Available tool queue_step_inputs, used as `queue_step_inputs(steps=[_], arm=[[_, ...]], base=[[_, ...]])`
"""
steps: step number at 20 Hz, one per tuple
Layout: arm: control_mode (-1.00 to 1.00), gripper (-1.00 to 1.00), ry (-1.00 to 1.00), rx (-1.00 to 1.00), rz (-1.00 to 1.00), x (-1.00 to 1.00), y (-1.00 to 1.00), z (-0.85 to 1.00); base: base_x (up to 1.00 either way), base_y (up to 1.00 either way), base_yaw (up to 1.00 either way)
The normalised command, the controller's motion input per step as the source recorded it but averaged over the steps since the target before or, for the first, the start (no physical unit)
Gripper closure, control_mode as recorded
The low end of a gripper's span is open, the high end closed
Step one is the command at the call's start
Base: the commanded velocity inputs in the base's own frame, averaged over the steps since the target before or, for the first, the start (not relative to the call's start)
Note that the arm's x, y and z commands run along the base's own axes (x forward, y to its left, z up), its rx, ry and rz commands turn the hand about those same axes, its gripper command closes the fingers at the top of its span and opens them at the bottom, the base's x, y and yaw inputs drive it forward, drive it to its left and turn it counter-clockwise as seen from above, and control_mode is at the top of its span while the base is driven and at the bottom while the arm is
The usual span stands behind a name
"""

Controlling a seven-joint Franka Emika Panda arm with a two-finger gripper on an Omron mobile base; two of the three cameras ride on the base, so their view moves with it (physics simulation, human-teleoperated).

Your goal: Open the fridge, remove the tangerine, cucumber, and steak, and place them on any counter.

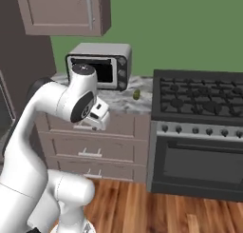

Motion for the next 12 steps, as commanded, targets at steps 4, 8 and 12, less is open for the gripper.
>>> queue_step_inputs(steps=[4, 8, 12], arm=[[1.0, -1.0, 0.0, 0.0, 0.0, 0.0, 0.0, 0.0], [1.0, -1.0, 0.0, 0.0, 0.0, 0.0, 0.0, 0.0], [1.0, -1.0, 0.0, 0.0, 0.0, 0.0, 0.0, 0.0]], base=[[-1.0, 0.94, 0.0], [-0.85, 1.0, 0.0], [-0.57, 1.0, 0.0]])
